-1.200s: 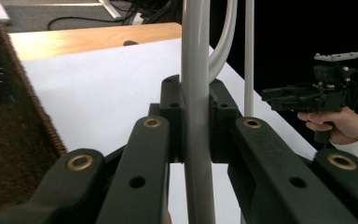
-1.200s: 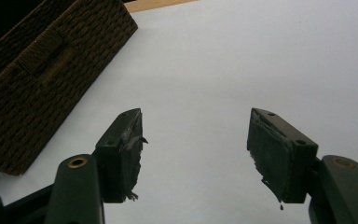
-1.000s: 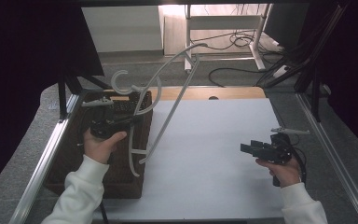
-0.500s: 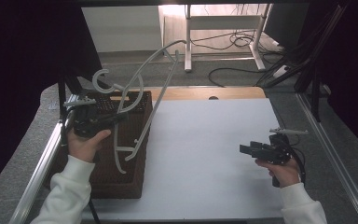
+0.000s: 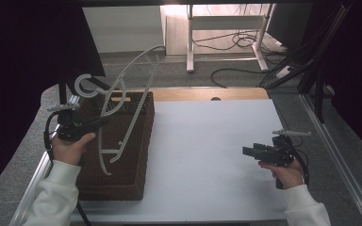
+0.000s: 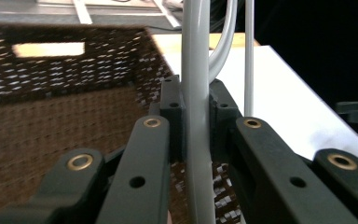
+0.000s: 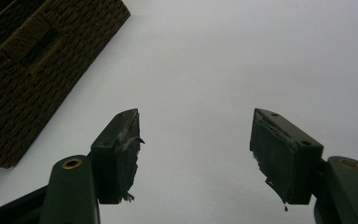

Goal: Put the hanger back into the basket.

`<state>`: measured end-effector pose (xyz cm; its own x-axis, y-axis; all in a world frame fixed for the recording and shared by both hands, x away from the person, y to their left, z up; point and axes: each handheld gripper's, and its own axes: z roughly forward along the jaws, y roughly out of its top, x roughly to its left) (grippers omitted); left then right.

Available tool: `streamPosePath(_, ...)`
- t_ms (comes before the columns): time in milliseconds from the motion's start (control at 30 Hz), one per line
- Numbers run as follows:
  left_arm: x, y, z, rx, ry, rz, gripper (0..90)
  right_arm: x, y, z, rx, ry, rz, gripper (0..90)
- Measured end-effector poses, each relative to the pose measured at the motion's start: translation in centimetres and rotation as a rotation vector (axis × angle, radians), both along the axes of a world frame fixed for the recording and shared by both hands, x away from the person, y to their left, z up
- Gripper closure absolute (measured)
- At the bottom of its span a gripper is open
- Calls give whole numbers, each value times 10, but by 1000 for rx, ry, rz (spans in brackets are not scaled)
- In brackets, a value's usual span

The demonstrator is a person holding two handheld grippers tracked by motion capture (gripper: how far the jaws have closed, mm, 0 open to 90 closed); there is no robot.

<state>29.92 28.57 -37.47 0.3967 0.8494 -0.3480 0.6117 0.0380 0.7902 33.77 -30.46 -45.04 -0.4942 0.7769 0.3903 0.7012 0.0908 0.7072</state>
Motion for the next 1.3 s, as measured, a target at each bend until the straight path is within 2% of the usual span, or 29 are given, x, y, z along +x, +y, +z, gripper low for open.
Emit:
streamPosePath(267,-6,18,-9,43,8,37,802,0,0,-1,-7,2,5,334)
streamPosePath(400,-11,27,-13,73,14,61,802,0,1,-1,-8,4,3,333)
streamPosePath(433,-13,32,-15,92,16,70,802,0,1,-1,-8,4,3,332)
streamPosePath(633,-18,44,-20,105,18,84,802,0,1,-2,-10,11,0,330)
streamPosePath(967,-25,68,-28,157,15,100,802,1,1,-3,-15,17,-1,328)
streamPosePath(1300,-24,70,-43,225,43,93,802,1,2,-5,-24,27,0,326)
